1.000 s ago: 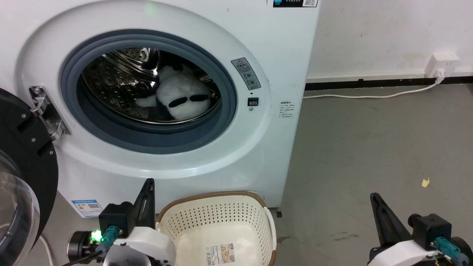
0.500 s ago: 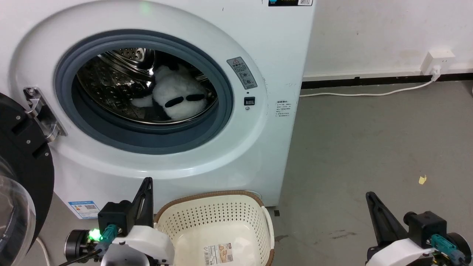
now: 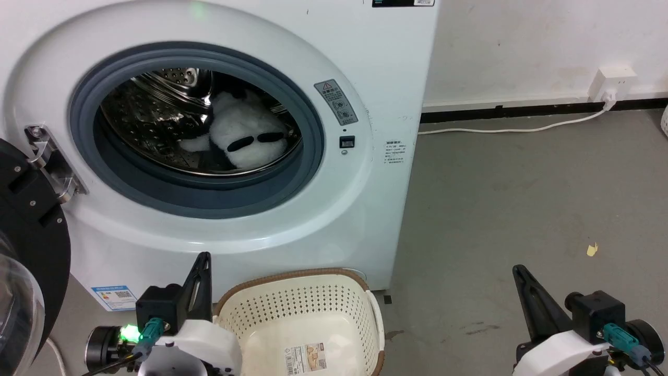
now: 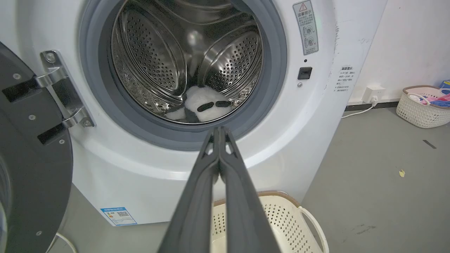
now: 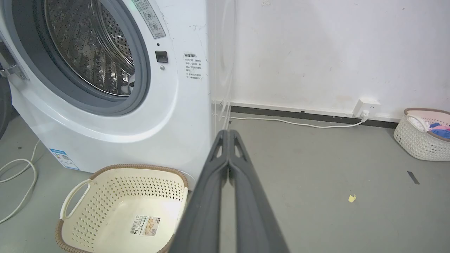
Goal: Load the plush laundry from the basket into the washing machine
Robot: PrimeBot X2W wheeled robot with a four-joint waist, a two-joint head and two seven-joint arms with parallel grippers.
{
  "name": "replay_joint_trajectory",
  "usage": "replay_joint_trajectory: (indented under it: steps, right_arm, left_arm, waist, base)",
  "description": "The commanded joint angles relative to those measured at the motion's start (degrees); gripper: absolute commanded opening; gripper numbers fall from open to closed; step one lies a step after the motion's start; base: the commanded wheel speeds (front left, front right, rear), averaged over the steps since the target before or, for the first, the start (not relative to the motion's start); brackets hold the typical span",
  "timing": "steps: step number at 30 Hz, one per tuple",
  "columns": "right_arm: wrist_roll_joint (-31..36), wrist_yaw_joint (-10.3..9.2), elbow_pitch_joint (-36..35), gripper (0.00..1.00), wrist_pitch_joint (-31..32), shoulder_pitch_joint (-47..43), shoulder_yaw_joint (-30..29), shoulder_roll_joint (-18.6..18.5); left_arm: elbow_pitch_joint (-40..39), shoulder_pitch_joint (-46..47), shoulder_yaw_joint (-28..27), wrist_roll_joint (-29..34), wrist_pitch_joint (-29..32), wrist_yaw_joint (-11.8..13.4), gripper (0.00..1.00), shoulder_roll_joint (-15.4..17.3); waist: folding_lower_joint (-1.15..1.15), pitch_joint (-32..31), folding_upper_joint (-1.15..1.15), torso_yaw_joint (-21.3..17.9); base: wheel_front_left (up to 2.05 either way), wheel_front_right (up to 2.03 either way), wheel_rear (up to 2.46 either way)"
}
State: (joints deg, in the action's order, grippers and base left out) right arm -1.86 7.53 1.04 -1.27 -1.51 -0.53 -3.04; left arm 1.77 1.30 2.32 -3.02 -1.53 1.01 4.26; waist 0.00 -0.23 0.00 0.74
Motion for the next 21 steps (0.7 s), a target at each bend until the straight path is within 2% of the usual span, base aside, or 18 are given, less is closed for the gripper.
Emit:
replay_joint_trajectory:
  steps: [1, 21]
  right_arm:
    - [0.61, -0.04, -0.46, 0.0, 0.16, 0.88, 0.18, 0.14]
    - [1.86, -0.04, -1.04, 0.0, 1.27, 1.51, 0.53, 0.16]
  left_arm:
    - [-0.53, -0.86, -0.57, 0.68, 0.23, -0.17, 0.0, -0.38]
    - [-1.77, -1.3, -2.32, 3.02, 1.53, -1.01, 0.0, -1.38]
  waist:
    - [0.0, 0.02, 0.0, -0.05]
    - [0.0, 0.23, 0.0, -0.74]
  base:
    - [0.0, 0.0, 0.0]
    - [0.0, 0.0, 0.0]
